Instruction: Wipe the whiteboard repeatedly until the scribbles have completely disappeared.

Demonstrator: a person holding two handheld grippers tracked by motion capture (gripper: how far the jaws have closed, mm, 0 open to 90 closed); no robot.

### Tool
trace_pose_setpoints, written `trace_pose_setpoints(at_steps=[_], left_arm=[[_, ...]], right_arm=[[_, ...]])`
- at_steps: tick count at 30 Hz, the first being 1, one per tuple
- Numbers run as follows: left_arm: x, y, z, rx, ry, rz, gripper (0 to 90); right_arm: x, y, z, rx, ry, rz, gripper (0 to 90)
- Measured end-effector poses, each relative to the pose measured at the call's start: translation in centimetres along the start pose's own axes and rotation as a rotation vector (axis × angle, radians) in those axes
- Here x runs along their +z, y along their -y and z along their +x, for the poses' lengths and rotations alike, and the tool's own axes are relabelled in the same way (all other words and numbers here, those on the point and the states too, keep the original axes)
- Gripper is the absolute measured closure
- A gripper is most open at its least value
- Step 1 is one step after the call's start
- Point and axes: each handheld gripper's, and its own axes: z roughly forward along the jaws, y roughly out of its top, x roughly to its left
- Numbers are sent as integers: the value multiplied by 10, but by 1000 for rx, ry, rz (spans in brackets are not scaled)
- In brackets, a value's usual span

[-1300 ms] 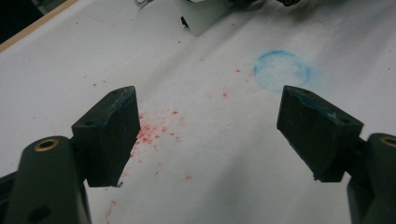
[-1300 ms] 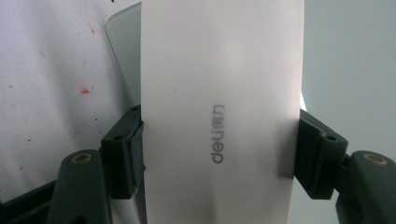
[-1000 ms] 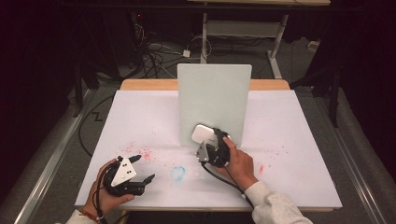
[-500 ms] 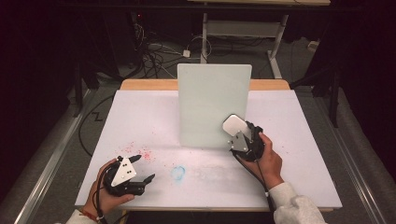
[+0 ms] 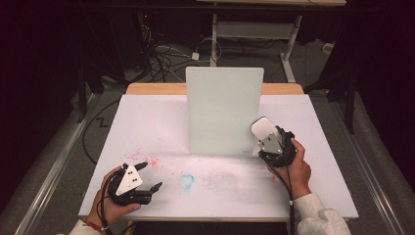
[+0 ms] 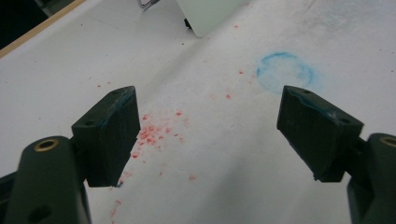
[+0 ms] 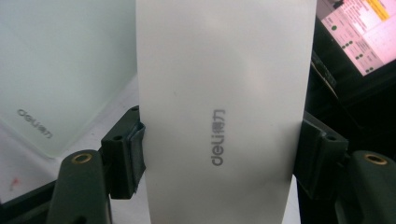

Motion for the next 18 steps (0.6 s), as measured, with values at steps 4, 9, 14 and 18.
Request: trace_pose_setpoints(at_steps=[4,9,14,18], left_arm=[[1,0,1,-8,2,-2,204],[1,0,2,-11,2,-3,205],[2,-1,2,-4,4,-5,204],[3,-1,2,-2,7,-7,205]], right_arm=[[-2,3,-10,47,6,3,311],[-6,4,-19,101,-10,-26,311],[-11,-1,-15,94,-41,-54,311],[-14,-5,-12,101,-61,-71,311]])
